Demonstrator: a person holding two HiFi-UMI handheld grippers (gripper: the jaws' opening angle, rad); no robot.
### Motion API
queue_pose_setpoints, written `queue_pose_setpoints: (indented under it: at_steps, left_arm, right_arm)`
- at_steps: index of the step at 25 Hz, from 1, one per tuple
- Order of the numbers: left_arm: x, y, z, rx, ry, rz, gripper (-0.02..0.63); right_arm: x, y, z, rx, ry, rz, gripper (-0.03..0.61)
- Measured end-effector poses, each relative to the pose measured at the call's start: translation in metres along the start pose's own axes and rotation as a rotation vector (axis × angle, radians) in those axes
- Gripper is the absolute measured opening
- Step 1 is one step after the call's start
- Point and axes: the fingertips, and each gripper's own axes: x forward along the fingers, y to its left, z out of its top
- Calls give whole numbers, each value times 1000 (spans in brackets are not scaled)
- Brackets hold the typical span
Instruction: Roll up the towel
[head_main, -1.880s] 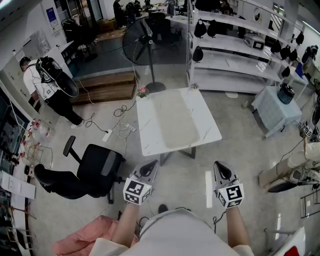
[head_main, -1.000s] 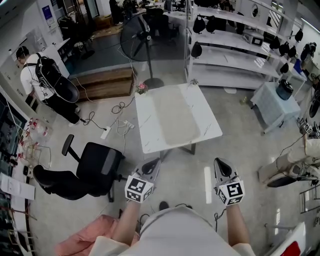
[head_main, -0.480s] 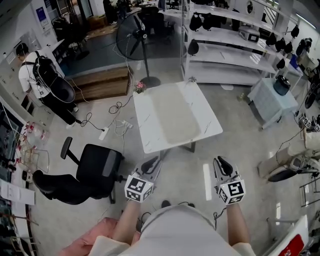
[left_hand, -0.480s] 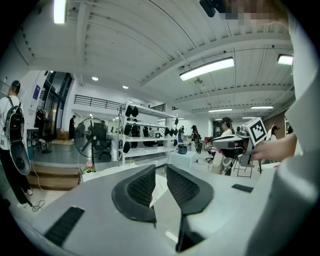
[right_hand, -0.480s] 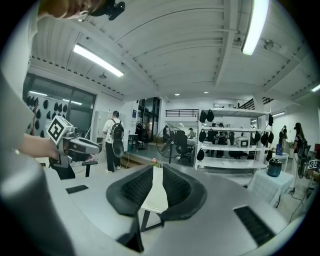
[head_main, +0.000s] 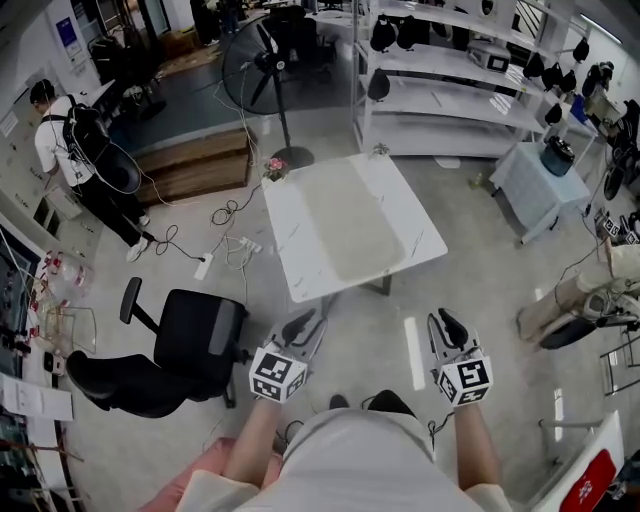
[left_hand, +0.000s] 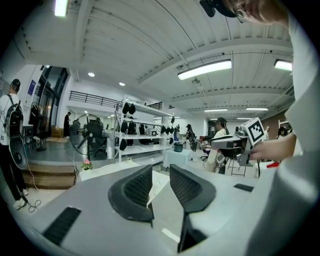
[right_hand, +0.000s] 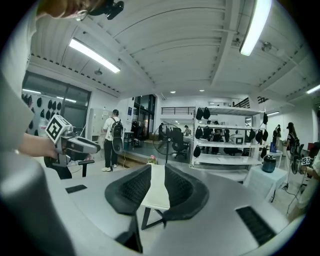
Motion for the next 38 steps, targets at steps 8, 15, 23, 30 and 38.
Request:
queue_pose_setpoints:
  at_steps: [8, 15, 23, 30, 38]
  left_arm:
    - [3, 12, -5, -8, 8, -11, 130]
    - [29, 21, -3, -14, 23, 8, 144]
    - [86, 40, -5, -21, 45, 49, 142]
    - [159, 59, 10, -31, 78, 117, 143]
    - [226, 70, 6, -62, 145, 186, 143]
  right_arm:
    - [8, 2, -8, 8, 29, -20, 97]
    - [33, -21, -15, 5, 43, -13, 95]
    - [95, -62, -28, -33, 59, 52, 95]
    - [162, -123, -24, -70, 93, 142, 95]
    - [222, -174, -41, -112, 140, 266, 94]
